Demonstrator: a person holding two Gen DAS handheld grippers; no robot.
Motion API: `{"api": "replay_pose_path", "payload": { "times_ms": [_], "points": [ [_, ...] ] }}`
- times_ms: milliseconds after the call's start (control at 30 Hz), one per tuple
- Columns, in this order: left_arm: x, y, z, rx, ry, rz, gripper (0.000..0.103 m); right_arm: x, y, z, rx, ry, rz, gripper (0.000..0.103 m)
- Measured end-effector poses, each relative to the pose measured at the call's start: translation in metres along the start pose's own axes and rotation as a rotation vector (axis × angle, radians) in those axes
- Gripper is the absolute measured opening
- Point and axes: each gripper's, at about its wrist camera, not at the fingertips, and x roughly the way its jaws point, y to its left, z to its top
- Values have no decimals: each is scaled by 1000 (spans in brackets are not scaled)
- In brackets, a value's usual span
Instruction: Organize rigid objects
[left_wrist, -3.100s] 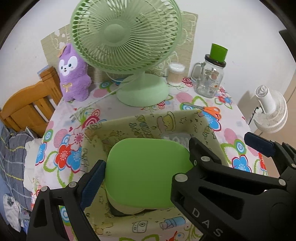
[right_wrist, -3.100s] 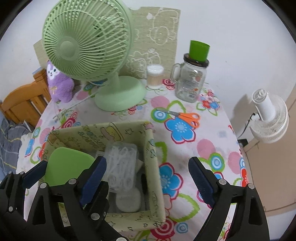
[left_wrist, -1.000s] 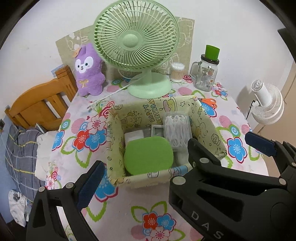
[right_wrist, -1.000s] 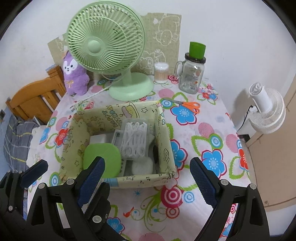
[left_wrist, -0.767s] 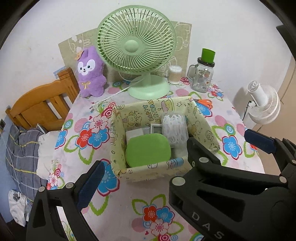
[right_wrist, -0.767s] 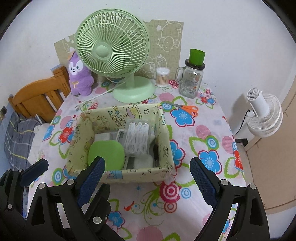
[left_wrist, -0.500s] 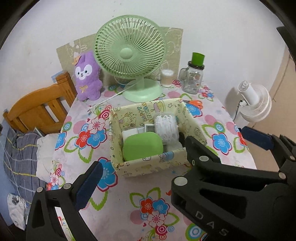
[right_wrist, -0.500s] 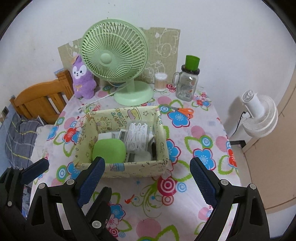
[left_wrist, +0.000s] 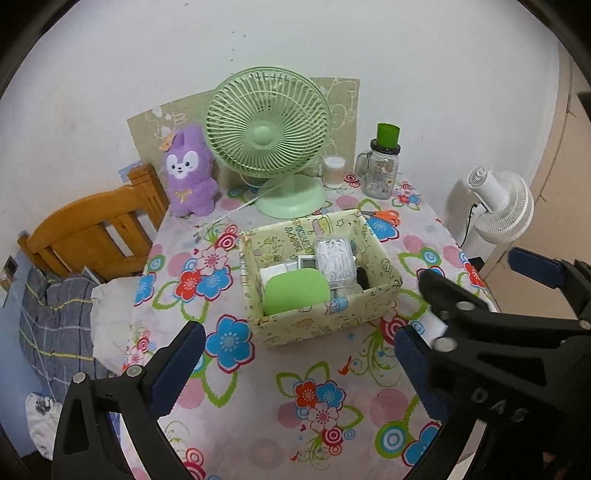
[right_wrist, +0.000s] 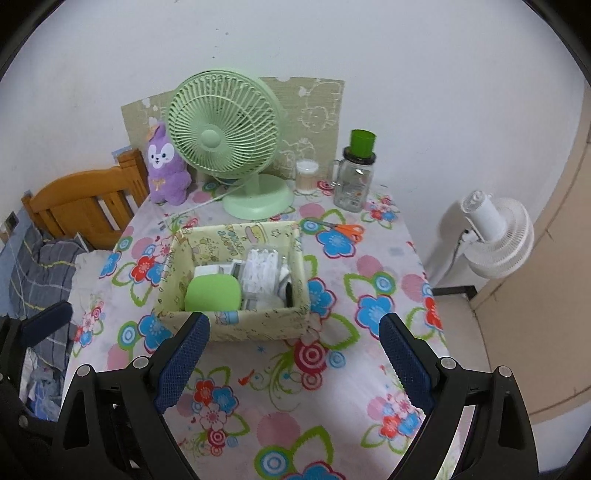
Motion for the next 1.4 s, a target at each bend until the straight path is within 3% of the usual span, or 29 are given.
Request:
{"api": "replay_pose_path", "payload": {
  "times_ms": [667,1133,1400],
  "points": [
    [-78,13,15,-48,-82,15,103,-91,-13,9,36,-130,-42,95],
    [-124,27,24,-75,-187,48,103,-129,-30,18,100,-185,-42,95],
    [-136,33,25,-78,-203,52,103,-146,-33,15,103,-217,-99,95]
  ]
}}
